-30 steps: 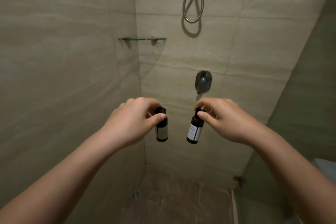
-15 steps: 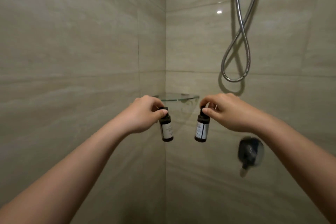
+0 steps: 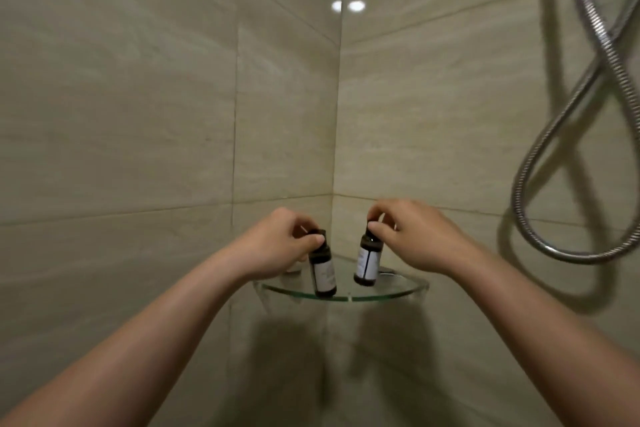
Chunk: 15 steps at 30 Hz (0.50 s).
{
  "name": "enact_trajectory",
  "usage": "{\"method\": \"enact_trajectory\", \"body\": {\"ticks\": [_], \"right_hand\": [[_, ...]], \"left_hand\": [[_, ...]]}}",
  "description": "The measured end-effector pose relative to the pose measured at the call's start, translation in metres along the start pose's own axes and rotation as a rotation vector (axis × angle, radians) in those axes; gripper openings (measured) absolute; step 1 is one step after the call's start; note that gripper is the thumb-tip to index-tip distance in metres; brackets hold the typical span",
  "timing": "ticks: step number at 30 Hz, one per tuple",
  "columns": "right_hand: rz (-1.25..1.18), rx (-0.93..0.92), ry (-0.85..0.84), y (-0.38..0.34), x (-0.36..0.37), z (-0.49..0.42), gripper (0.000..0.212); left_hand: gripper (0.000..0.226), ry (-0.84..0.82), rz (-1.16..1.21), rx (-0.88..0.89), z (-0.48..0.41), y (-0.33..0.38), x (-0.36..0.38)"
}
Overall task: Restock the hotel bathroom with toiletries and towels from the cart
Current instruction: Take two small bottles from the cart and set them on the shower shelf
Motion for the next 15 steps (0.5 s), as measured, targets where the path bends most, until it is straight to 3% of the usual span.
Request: {"method": "enact_trajectory", "body": {"ticks": [15], "right_hand": [[0.013, -0.094, -0.079, 0.037, 0.065, -0.075, 0.021]], "left_hand": [[0.018, 0.018, -0.047, -0.059, -0.073, -0.039, 0.035]]}}
Point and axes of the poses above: each hand's wrist, its own z-axis away from the middle knuckle, its own x-axis out of the palm, y = z × x, the point moved 6 cm from there along -z, towards the middle knuckle, and after that the axes turned 5 degrees about -y, right-handed, at the moved point
